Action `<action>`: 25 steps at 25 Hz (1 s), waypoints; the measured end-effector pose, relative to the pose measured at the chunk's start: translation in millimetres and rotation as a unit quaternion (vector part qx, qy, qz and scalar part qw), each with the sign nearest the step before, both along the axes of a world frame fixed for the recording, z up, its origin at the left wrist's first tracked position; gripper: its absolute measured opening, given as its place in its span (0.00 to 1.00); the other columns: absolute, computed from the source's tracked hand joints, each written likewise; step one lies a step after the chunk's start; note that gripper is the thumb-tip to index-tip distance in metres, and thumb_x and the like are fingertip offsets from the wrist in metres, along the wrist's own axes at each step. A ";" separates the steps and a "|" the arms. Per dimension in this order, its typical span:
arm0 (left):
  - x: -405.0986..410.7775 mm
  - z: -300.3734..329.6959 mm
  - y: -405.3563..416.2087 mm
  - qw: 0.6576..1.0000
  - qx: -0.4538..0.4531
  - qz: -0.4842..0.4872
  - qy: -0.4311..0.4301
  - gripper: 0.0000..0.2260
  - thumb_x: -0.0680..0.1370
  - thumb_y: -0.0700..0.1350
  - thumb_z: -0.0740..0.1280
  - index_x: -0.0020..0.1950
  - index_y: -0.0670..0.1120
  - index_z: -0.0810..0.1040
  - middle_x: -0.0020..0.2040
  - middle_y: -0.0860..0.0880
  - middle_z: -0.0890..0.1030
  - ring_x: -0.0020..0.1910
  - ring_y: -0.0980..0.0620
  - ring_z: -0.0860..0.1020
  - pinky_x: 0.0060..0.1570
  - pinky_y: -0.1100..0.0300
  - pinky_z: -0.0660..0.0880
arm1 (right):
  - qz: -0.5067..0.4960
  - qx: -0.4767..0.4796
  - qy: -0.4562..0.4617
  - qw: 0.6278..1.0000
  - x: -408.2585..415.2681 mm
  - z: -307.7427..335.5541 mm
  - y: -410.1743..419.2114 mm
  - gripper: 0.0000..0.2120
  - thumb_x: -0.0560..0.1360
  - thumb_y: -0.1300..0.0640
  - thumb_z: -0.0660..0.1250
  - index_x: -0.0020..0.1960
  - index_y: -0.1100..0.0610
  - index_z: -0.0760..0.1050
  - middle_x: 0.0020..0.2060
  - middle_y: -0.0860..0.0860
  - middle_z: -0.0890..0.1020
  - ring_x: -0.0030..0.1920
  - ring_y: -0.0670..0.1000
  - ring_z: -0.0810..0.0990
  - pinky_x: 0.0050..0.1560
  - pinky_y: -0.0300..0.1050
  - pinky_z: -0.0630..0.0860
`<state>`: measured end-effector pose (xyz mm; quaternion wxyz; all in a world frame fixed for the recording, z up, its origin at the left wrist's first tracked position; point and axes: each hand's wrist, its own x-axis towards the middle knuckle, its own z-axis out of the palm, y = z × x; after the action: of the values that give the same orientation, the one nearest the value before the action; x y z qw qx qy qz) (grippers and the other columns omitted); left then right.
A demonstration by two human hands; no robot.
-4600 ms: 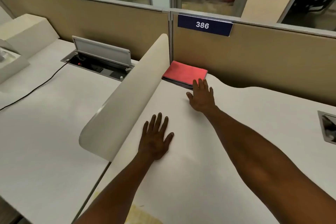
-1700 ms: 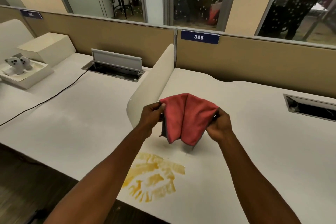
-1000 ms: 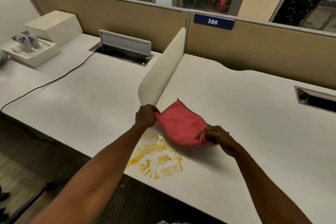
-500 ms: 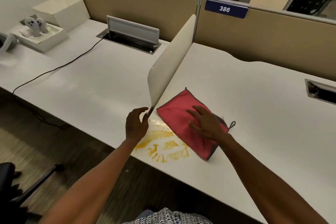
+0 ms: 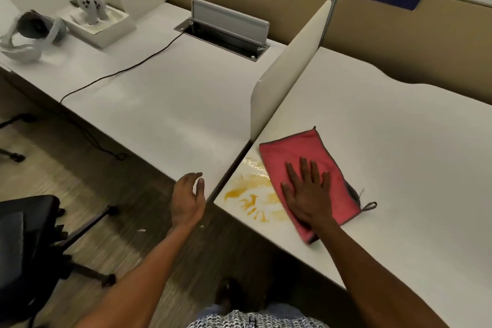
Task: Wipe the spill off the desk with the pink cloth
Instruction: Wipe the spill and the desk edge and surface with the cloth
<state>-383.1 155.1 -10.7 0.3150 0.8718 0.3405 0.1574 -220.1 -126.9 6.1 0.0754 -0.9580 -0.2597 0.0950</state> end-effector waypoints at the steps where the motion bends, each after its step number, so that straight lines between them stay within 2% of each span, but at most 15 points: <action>1: 0.2 -3.7 4.4 1.000 0.005 -0.017 0.017 0.18 0.84 0.55 0.57 0.66 0.47 0.79 0.66 0.45 0.79 0.67 0.46 0.73 0.65 0.54 0.69 | 0.001 -0.002 0.001 1.000 -9.6 -0.6 1.2 0.30 0.83 0.35 0.42 0.83 0.39 0.41 0.84 0.53 0.47 0.83 0.59 0.45 0.79 0.68 0.40; 6: 9.4 -11.0 28.3 0.989 0.051 -0.098 0.099 0.19 0.84 0.54 0.58 0.71 0.48 0.75 0.74 0.44 0.72 0.76 0.44 0.66 0.74 0.45 0.65 | 0.063 -0.019 -0.007 0.998 -19.6 -0.4 -23.0 0.30 0.81 0.32 0.39 0.82 0.36 0.40 0.84 0.49 0.44 0.84 0.57 0.44 0.80 0.66 0.43; 10: 15.7 -20.7 43.9 0.973 0.104 -0.155 0.137 0.22 0.85 0.53 0.56 0.76 0.46 0.70 0.78 0.42 0.68 0.79 0.42 0.62 0.77 0.46 0.60 | -0.068 -0.018 0.002 0.997 -1.0 -3.5 7.1 0.30 0.81 0.33 0.41 0.82 0.37 0.42 0.84 0.52 0.48 0.83 0.59 0.46 0.80 0.68 0.43; 13: 25.5 -28.3 50.6 0.966 0.141 -0.163 0.143 0.22 0.83 0.55 0.55 0.74 0.47 0.72 0.75 0.41 0.71 0.75 0.40 0.67 0.74 0.43 0.62 | -0.127 -0.014 0.004 0.992 -8.7 -7.0 49.0 0.32 0.81 0.34 0.43 0.83 0.42 0.45 0.84 0.57 0.50 0.83 0.63 0.48 0.78 0.71 0.45; 16: 35.6 -31.4 53.9 0.966 0.158 -0.166 0.122 0.23 0.82 0.56 0.55 0.71 0.45 0.74 0.70 0.38 0.74 0.69 0.37 0.70 0.71 0.42 0.64 | -0.052 -0.033 -0.017 0.998 -40.1 -6.1 51.9 0.32 0.83 0.36 0.46 0.83 0.42 0.43 0.83 0.57 0.52 0.82 0.64 0.49 0.78 0.70 0.46; 18: 38.0 -38.0 55.7 0.964 0.156 -0.179 0.117 0.24 0.81 0.57 0.57 0.73 0.46 0.72 0.72 0.38 0.71 0.73 0.38 0.67 0.73 0.40 0.61 | 0.001 -0.045 -0.021 0.999 -59.1 -3.4 32.0 0.32 0.82 0.35 0.47 0.83 0.40 0.42 0.84 0.54 0.51 0.83 0.62 0.48 0.79 0.68 0.46; 20: 41.6 -42.1 58.0 0.964 0.157 -0.183 0.112 0.26 0.80 0.60 0.58 0.74 0.48 0.70 0.75 0.41 0.69 0.75 0.40 0.65 0.73 0.40 0.60 | 0.004 -0.053 -0.019 0.998 -58.0 -0.2 11.2 0.32 0.81 0.33 0.44 0.82 0.38 0.41 0.84 0.51 0.48 0.83 0.59 0.47 0.79 0.67 0.45; 22: 47.8 -39.7 62.3 0.964 0.156 -0.183 0.116 0.28 0.79 0.63 0.58 0.74 0.48 0.69 0.73 0.42 0.70 0.73 0.40 0.66 0.70 0.41 0.61 | -0.060 -0.054 -0.008 0.997 -42.5 -1.1 9.9 0.32 0.80 0.32 0.42 0.82 0.38 0.43 0.84 0.51 0.48 0.83 0.58 0.47 0.79 0.68 0.46; 25: 57.9 -34.8 69.4 0.953 0.179 -0.197 0.145 0.31 0.79 0.65 0.55 0.75 0.47 0.67 0.69 0.42 0.71 0.69 0.40 0.67 0.69 0.40 0.61 | -0.188 -0.018 -0.013 0.982 -22.4 -11.8 58.3 0.35 0.79 0.31 0.43 0.83 0.41 0.47 0.84 0.55 0.50 0.83 0.62 0.49 0.77 0.72 0.47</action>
<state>-325.2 224.4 -45.5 0.1260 0.9771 0.1698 0.0227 -242.5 -68.6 -5.7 0.0711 -0.9922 -0.0737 0.0712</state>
